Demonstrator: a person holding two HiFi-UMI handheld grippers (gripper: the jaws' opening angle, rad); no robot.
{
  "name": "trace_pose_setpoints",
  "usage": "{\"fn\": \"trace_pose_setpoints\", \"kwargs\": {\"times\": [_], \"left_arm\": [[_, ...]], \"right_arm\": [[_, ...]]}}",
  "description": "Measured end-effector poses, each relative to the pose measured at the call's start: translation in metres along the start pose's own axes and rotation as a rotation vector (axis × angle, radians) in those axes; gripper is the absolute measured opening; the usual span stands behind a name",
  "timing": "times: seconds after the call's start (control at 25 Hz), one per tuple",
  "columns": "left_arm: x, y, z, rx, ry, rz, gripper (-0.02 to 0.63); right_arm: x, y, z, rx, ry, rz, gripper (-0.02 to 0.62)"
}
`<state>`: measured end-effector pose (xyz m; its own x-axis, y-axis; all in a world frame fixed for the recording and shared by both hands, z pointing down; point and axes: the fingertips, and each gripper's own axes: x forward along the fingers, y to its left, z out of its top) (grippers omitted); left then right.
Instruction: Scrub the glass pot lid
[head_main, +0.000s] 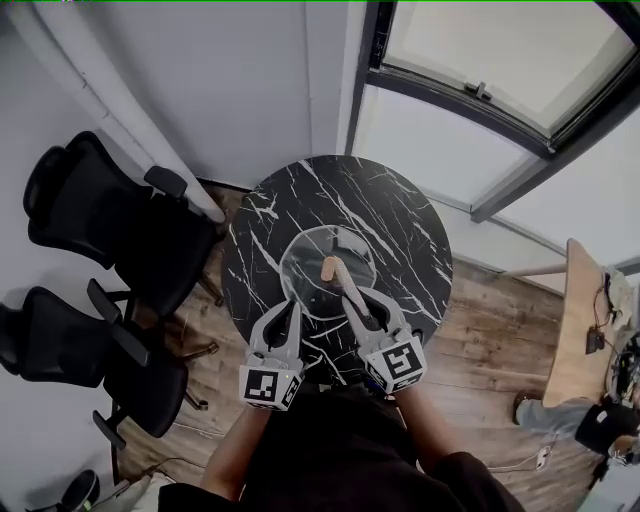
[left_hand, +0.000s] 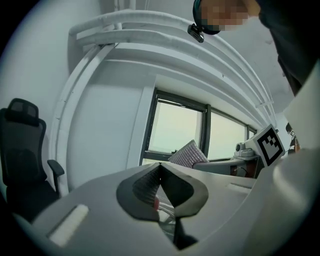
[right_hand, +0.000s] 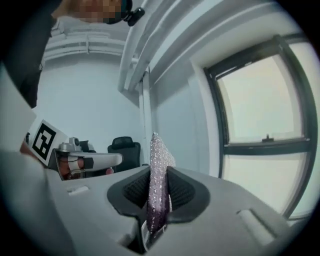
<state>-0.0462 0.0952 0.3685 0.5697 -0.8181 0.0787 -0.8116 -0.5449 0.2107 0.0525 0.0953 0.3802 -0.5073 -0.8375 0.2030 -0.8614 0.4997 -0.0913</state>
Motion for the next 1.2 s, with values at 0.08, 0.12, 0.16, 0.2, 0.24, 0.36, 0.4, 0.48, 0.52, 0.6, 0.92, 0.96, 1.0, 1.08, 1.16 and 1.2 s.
{"fn": "trace_pose_setpoints", "kwargs": {"times": [0.08,0.12,0.16,0.2,0.24,0.36,0.4,0.48,0.52,0.6,0.92,0.96,1.0,1.08,1.16,1.2], "left_arm": [[-0.005,-0.009,0.022,0.018,-0.034,-0.002,0.003],[-0.008,-0.015,0.031,0.032,-0.049,-0.001,0.003],[-0.011,-0.019,0.036,0.046,-0.061,-0.001,0.003],[-0.014,-0.024,0.038,0.055,-0.070,-0.002,0.003],[-0.017,-0.027,0.038,0.056,-0.074,-0.004,0.003],[-0.022,-0.035,0.036,0.041,-0.075,-0.007,0.003],[-0.024,-0.036,0.034,0.044,-0.070,-0.010,0.003],[-0.026,-0.039,0.030,0.051,-0.059,-0.013,0.003],[-0.026,-0.041,0.030,0.050,-0.059,-0.013,0.003],[-0.027,-0.042,0.030,0.045,-0.061,-0.013,0.003],[-0.028,-0.049,0.030,0.056,-0.056,-0.028,0.003],[-0.029,-0.049,0.030,0.057,-0.055,-0.030,0.003],[-0.029,-0.050,0.029,0.056,-0.053,-0.031,0.003],[-0.029,-0.051,0.028,0.055,-0.050,-0.034,0.003],[-0.029,-0.053,0.028,0.054,-0.053,-0.039,0.003],[-0.029,-0.055,0.028,0.053,-0.056,-0.042,0.003]], "right_arm": [[-0.017,-0.004,0.022,-0.028,-0.064,-0.060,0.074],[-0.027,-0.004,0.030,-0.045,-0.091,-0.086,0.075],[-0.036,-0.003,0.035,-0.058,-0.111,-0.108,0.075],[-0.045,-0.001,0.037,-0.062,-0.125,-0.126,0.075],[-0.053,0.000,0.037,-0.056,-0.131,-0.140,0.075],[-0.070,0.005,0.026,-0.019,-0.118,-0.165,0.076],[-0.075,0.004,0.023,-0.010,-0.117,-0.179,0.077],[-0.081,0.000,0.023,0.001,-0.128,-0.203,0.074],[-0.082,0.000,0.024,0.005,-0.132,-0.203,0.072],[-0.081,0.001,0.025,0.002,-0.127,-0.190,0.072],[-0.083,0.006,0.025,0.004,-0.127,-0.181,0.074],[-0.084,0.007,0.024,0.004,-0.128,-0.184,0.074],[-0.085,0.008,0.024,0.003,-0.129,-0.186,0.074],[-0.086,0.008,0.024,-0.001,-0.130,-0.189,0.074],[-0.088,0.008,0.025,-0.005,-0.133,-0.193,0.074],[-0.089,0.009,0.025,-0.007,-0.137,-0.194,0.074]]}}
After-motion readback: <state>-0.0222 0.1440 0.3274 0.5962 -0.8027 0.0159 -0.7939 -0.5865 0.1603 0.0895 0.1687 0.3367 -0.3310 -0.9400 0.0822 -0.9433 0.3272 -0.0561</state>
